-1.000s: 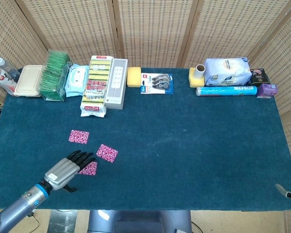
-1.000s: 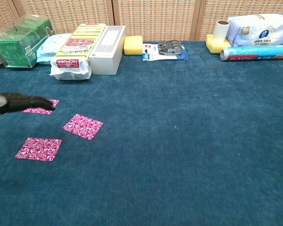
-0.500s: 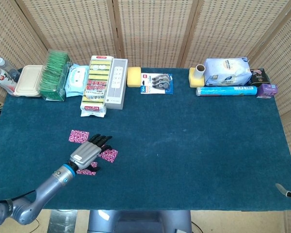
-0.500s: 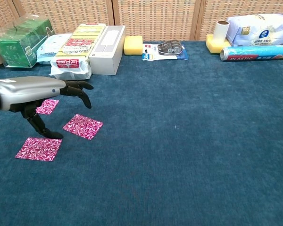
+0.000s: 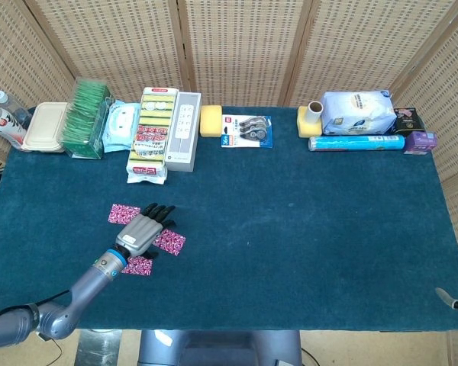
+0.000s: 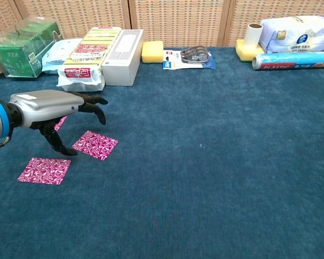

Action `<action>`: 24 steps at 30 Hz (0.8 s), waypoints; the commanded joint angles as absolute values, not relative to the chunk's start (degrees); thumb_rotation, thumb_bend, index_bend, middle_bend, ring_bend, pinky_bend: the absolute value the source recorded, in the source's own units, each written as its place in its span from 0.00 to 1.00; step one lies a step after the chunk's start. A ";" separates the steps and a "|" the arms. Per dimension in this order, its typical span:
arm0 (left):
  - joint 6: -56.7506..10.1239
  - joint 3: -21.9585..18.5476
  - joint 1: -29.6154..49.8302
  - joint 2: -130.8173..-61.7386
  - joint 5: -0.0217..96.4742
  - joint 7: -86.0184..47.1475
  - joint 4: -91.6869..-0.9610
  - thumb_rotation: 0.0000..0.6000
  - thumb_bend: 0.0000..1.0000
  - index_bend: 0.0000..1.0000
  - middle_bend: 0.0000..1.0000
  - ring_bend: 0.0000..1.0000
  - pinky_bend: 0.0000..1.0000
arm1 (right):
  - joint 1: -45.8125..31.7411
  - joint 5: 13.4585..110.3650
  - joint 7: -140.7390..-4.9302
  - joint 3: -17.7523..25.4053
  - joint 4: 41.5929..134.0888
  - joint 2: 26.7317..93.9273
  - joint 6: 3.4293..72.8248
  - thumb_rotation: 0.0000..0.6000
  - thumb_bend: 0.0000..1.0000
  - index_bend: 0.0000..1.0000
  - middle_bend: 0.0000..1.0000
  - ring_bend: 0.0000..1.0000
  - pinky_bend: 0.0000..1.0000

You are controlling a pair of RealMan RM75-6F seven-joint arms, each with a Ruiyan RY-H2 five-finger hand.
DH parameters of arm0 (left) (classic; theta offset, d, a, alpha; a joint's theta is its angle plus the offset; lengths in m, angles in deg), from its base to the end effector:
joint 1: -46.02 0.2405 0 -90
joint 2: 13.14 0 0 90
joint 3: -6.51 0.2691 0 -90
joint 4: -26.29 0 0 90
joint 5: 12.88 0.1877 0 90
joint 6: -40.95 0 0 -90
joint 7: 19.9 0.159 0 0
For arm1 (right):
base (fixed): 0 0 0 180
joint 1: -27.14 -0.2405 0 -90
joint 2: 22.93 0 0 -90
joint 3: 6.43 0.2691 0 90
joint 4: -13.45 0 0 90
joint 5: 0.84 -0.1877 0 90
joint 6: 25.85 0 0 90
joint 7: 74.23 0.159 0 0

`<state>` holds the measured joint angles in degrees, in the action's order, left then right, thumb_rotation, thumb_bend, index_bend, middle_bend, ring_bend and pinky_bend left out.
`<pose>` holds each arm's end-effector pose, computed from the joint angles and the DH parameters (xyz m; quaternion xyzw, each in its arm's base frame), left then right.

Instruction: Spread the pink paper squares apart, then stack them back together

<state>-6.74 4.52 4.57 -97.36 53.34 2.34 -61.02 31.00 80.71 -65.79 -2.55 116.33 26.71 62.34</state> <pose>-0.1902 0.3250 -0.0130 -0.8201 -0.3557 -0.2612 0.3643 -0.3183 -0.1488 0.2630 0.5114 -0.4394 0.3799 0.6333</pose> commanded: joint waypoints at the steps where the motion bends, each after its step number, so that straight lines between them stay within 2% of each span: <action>1: -7.29 4.82 4.46 -98.37 52.75 3.81 -60.09 1.00 0.21 0.23 0.00 0.00 0.00 | 31.01 80.72 -65.75 -2.56 116.32 26.70 62.35 0.88 0.00 0.08 0.00 0.00 0.00; 24: -8.32 4.82 3.81 -100.85 49.47 7.87 -59.54 1.00 0.20 0.23 0.00 0.00 0.00 | 31.02 80.87 -65.03 -2.65 116.20 26.45 62.29 0.88 0.00 0.08 0.00 0.00 0.00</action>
